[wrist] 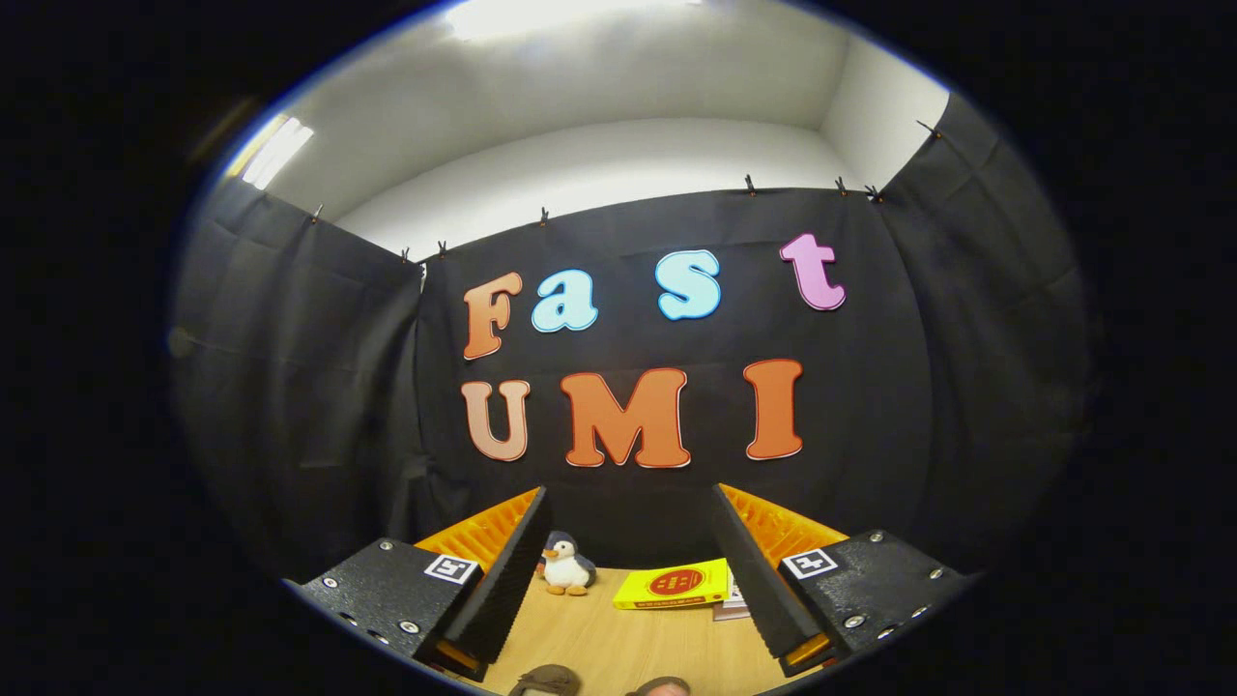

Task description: Open the storage box then place both shoes into the box .Put the left shoe in first, then the right shoe, with the right side of both shoes facing outward in a uniform manner.

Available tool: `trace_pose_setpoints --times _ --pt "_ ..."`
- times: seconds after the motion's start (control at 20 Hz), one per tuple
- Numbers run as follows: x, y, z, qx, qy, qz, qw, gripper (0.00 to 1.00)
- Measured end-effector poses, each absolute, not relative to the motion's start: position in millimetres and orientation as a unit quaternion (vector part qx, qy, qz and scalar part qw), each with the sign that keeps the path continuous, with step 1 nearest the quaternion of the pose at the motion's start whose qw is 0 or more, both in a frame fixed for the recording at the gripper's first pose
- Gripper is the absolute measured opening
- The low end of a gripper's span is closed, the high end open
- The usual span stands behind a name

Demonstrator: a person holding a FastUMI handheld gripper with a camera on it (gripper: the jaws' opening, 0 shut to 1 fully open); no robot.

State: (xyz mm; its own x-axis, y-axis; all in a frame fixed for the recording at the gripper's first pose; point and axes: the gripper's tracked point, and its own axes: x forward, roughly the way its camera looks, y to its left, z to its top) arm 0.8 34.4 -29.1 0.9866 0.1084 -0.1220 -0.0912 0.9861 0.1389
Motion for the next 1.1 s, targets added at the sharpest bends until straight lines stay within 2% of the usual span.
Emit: trace_pose_setpoints --times 0.6,0.9,1.1 --pt "0.6 68.7 -92.0 0.145 0.166 0.097 0.971 0.98" --pt "-13.5 97.2 -148.5 0.198 0.263 0.136 0.934 0.98" --pt "-22.4 110.6 -172.8 0.22 0.298 0.152 0.916 0.97"
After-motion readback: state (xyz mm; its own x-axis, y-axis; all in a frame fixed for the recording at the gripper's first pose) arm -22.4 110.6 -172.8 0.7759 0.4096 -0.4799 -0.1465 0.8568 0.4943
